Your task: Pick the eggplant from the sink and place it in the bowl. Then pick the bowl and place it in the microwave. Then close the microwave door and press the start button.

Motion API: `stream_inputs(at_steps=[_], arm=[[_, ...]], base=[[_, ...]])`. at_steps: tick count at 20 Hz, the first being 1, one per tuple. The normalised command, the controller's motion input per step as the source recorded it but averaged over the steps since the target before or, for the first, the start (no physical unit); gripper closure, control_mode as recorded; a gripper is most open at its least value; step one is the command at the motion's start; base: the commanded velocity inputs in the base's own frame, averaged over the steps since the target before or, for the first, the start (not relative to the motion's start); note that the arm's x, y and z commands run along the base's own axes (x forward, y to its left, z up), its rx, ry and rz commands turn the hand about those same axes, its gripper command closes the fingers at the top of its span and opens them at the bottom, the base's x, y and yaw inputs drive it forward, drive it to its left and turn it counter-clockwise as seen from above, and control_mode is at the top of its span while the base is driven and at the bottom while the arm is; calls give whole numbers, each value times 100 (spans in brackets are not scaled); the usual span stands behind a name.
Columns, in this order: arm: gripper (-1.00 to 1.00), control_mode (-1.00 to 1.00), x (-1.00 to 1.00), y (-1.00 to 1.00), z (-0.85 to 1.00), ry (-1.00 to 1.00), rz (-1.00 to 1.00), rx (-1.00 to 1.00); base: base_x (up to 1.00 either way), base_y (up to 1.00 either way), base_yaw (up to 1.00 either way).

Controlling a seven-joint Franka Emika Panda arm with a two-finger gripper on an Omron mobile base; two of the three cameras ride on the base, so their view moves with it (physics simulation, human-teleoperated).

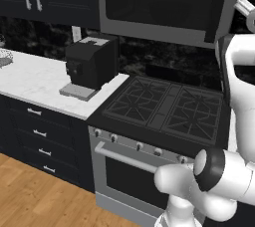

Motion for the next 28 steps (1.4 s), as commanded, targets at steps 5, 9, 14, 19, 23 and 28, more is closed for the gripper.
stream_inputs(at_steps=[5, 9, 14, 19, 23, 28], arm=[[100, -100, -19, -1, -11, -1, 1, 0], [100, -100, 0, 1, -21, 0, 0, -1], [100, -100, 3, 0, -8, 0, 0, 0], [100, -100, 11, 0, 0, 0, 0, 0], [100, -100, 11, 0, -6, 0, 0, -2], [100, -100, 18, -18, 0, 0, 0, 0]], base=[[0, 0, 0], [0, 0, 0], [0, 0, 0], [0, 0, 0], [0, 0, 0], [0, 0, 0]])
